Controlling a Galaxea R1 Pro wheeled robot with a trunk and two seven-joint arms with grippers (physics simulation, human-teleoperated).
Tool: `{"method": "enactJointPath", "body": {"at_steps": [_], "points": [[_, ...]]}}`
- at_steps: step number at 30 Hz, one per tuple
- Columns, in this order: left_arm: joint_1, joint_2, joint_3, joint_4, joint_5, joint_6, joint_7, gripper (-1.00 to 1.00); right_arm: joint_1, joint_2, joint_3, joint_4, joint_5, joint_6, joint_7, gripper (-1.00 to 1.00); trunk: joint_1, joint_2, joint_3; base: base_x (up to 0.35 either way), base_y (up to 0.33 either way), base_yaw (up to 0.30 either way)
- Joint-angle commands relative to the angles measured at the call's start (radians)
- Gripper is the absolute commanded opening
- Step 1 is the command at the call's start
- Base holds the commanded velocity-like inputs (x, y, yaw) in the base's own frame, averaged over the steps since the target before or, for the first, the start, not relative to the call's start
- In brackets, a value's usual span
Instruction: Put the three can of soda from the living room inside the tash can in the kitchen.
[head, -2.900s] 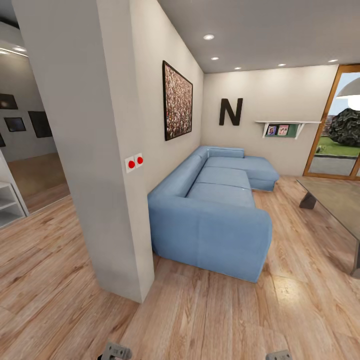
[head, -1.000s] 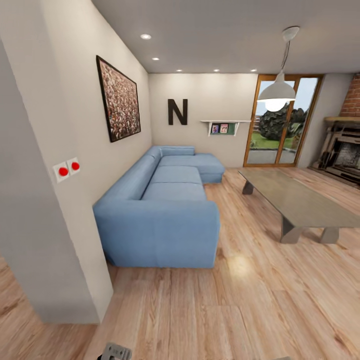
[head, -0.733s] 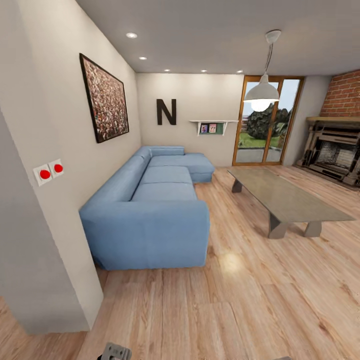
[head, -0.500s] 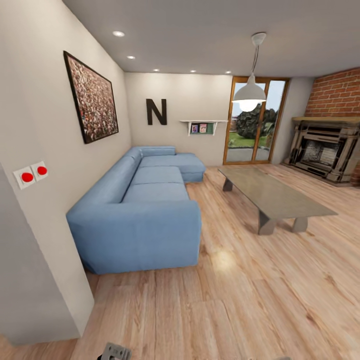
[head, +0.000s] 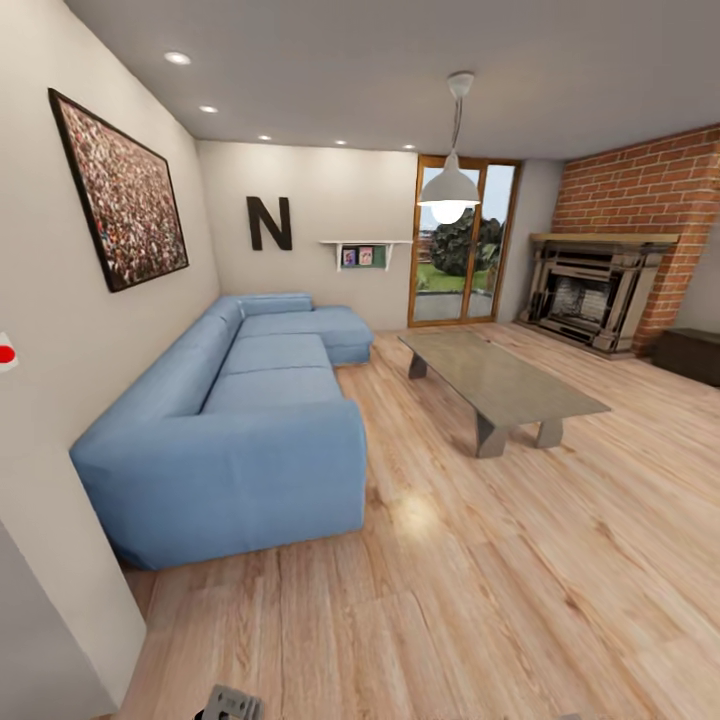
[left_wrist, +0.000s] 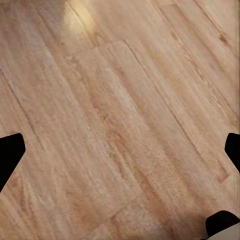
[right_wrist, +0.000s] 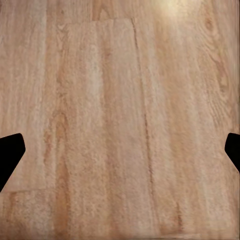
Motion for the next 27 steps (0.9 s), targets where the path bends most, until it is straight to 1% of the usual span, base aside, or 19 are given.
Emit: {"method": "enactJointPath", "body": {"at_steps": [1,22,27], "points": [[0.0,0.0,0.0,0.0,0.0,0.0,0.0,1.0,0.0,0.0,0.0,0.0,0.0,0.0,0.0,1.0,0.0,0.0,0.0,0.0,0.0,-0.263],[0.0,0.0,0.0,0.0,0.0,0.0,0.0,1.0,0.0,0.0,0.0,0.0,0.0,0.0,0.0,1.0,0.0,0.0,0.0,0.0,0.0,-0.263],[0.0,0.0,0.0,0.0,0.0,0.0,0.0,1.0,0.0,0.0,0.0,0.0,0.0,0.0,0.0,1.0,0.0,0.0,0.0,0.0,0.0,-0.132]]}}
